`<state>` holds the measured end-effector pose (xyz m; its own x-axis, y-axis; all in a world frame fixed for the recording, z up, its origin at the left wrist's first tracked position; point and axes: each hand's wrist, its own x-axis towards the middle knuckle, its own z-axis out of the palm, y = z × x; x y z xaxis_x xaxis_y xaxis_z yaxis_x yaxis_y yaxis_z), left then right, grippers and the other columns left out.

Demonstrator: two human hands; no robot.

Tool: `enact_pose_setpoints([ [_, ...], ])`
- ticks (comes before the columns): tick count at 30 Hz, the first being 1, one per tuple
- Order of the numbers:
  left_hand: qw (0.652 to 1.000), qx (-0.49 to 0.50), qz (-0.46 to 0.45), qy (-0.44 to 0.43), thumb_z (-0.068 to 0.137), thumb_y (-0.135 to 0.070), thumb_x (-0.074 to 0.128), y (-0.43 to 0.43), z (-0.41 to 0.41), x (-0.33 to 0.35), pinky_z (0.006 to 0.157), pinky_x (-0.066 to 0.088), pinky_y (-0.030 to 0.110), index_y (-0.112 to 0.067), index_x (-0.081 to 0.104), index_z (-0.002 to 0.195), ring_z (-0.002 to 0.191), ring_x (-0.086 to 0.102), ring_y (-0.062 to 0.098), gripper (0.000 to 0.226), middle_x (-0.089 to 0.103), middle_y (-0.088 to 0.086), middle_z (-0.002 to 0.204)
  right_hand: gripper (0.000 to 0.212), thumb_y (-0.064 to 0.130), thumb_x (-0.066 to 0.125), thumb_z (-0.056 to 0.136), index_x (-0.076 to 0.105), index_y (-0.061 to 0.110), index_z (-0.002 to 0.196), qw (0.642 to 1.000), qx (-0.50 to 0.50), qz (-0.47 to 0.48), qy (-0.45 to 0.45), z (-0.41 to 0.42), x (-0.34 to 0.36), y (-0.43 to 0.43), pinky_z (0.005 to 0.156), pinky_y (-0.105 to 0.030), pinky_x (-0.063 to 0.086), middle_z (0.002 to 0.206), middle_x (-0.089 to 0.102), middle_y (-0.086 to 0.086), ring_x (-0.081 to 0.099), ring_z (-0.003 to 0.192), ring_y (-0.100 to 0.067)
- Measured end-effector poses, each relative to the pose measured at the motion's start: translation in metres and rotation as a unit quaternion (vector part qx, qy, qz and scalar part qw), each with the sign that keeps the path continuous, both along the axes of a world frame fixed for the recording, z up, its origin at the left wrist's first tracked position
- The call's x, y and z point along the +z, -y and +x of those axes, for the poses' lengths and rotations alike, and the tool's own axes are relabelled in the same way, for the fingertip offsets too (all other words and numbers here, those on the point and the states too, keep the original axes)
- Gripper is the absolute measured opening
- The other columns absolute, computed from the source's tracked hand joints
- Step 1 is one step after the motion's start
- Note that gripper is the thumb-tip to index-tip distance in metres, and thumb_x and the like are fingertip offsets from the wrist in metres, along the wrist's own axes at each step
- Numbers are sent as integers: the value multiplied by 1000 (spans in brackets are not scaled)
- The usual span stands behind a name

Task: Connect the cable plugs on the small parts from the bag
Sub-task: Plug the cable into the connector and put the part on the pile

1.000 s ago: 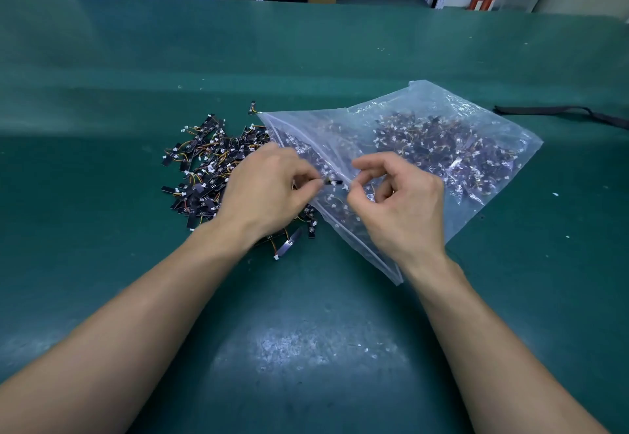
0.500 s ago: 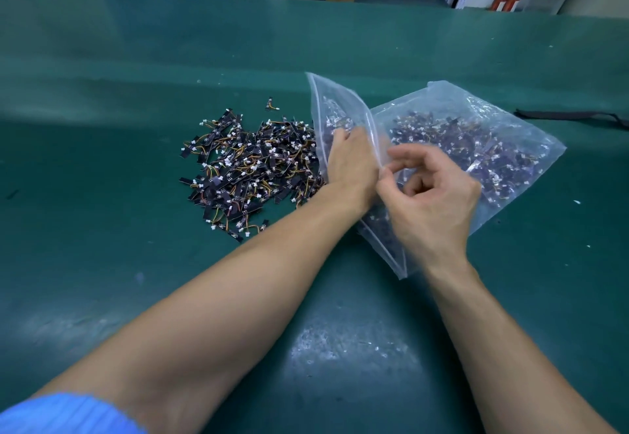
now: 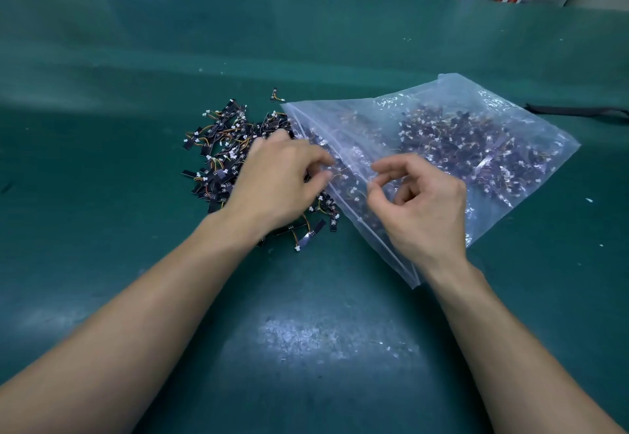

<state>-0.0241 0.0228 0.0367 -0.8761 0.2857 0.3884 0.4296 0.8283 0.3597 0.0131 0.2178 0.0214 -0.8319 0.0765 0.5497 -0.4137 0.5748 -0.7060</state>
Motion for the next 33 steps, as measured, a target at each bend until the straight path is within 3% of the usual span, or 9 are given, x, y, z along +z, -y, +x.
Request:
enact_pose_setpoints([
  [4, 1000, 15, 1, 19, 89, -37, 71, 33, 12, -5, 83, 37, 37, -29, 74, 86, 83, 46, 15, 9, 65, -17, 72, 19, 11, 76, 78, 74, 26, 90, 993, 31, 93, 71, -1, -8, 4, 60, -16, 46, 72, 68, 20, 56, 53, 0],
  [7, 998, -29, -31, 52, 86, -43, 73, 40, 18, -9, 81, 37, 36, -31, 72, 79, 80, 46, 13, 14, 62, -16, 67, 17, 17, 80, 79, 75, 28, 91, 974, 62, 153, 158, -2, -13, 4, 63, -22, 49, 73, 69, 20, 58, 58, 6],
  [11, 993, -73, -61, 62, 80, -58, 71, 38, 23, -9, 75, 27, 31, -33, 71, 76, 80, 45, 8, 25, 58, -16, 67, 7, 28, 78, 82, 74, 31, 88, 979, 45, 128, 154, -4, -16, 3, 58, -15, 41, 73, 69, 23, 58, 57, 5],
  [15, 996, -52, -62, 41, 79, -56, 71, 34, 26, -12, 76, 29, 32, -34, 70, 87, 83, 45, 10, 23, 56, -16, 73, 5, 30, 77, 83, 74, 32, 86, 982, 40, 116, 143, -4, -17, 3, 56, -7, 39, 77, 67, 30, 59, 57, 2],
  [19, 995, -53, -81, 34, 85, -48, 70, 36, 24, -13, 76, 25, 31, -38, 69, 105, 89, 43, 10, 23, 59, -16, 87, 1, 35, 73, 82, 72, 36, 83, 985, 49, 98, 135, -4, -17, 4, 57, -9, 41, 75, 67, 29, 58, 55, 1],
  [26, 993, -63, -85, 61, 89, -35, 70, 36, 23, -16, 88, 40, 37, -39, 65, 121, 97, 55, 13, 32, 67, -22, 93, 3, 35, 71, 82, 71, 37, 80, 986, 59, 84, 130, -3, -17, 5, 56, -10, 41, 75, 67, 26, 58, 54, -2],
  [31, 996, -58, -36, 50, 84, -21, 71, 37, 24, -15, 79, 52, 36, -33, 67, 119, 73, 50, 1, 37, 69, -24, 83, 2, 31, 73, 83, 75, 30, 85, 986, 55, 79, 133, -3, -17, 5, 55, -10, 41, 75, 68, 26, 57, 52, -4],
  [33, 999, -42, 1, 35, 82, -17, 72, 37, 25, -14, 74, 56, 35, -30, 68, 117, 70, 59, 2, 38, 70, -23, 81, 1, 29, 75, 84, 75, 30, 85, 987, 58, 75, 132, -3, -16, 5, 55, -10, 41, 76, 68, 26, 56, 51, -4],
])
